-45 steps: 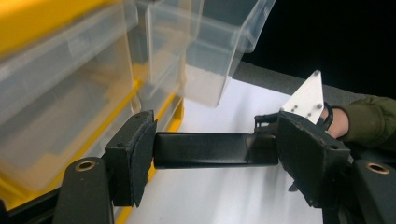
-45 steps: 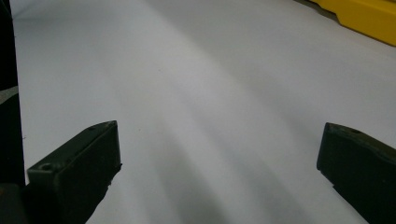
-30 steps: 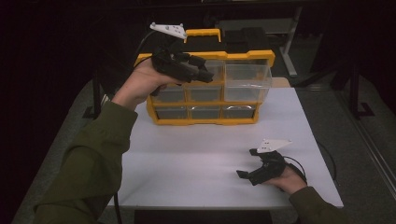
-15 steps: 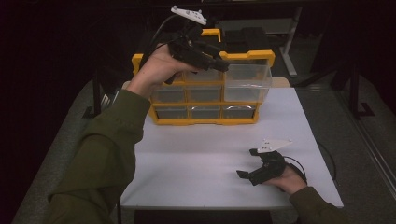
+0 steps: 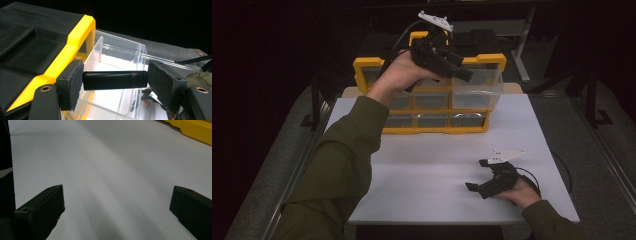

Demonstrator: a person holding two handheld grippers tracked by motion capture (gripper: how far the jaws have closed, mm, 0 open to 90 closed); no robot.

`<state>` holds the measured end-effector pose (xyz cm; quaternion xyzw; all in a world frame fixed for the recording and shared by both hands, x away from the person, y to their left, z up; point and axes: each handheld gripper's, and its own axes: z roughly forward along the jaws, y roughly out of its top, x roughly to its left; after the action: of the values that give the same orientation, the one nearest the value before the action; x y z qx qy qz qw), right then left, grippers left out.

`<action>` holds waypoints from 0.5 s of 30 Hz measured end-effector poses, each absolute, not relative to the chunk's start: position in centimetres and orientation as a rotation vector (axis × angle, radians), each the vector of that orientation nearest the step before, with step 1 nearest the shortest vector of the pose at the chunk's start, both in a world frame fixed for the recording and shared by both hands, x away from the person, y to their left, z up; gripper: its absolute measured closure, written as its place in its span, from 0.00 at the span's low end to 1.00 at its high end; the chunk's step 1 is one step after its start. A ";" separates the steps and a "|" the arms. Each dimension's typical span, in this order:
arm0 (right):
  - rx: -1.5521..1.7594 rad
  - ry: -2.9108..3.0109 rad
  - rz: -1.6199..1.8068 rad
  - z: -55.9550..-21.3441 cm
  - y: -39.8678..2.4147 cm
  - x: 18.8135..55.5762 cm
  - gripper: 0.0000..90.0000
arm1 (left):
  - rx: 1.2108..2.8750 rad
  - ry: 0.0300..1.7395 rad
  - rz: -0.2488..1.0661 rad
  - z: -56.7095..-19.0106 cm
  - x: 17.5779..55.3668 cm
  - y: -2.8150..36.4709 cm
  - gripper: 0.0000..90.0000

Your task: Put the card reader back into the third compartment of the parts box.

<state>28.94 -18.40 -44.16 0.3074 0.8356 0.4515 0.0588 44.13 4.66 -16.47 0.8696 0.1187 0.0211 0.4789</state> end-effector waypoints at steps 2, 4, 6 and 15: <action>0.931 2.531 1.370 -44.2 -18.4 28.9 0.00 | 2.123 0.293 0.048 -16.7 44.2 4.3 0.33; 0.927 2.530 1.371 -44.1 -18.4 28.9 0.00 | 2.122 0.296 0.048 -16.8 44.4 4.1 0.33; 0.927 2.530 1.371 -44.1 -18.4 28.9 0.00 | 2.120 0.305 0.044 -17.0 44.5 4.0 0.33; 0.925 2.527 1.373 -44.1 -18.5 28.9 0.00 | 2.094 0.316 0.041 -17.1 44.7 4.0 0.30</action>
<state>28.91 -18.46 -44.11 0.3057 0.8349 0.4537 0.0600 44.66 4.04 -17.11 0.8620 0.1302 0.0168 0.4897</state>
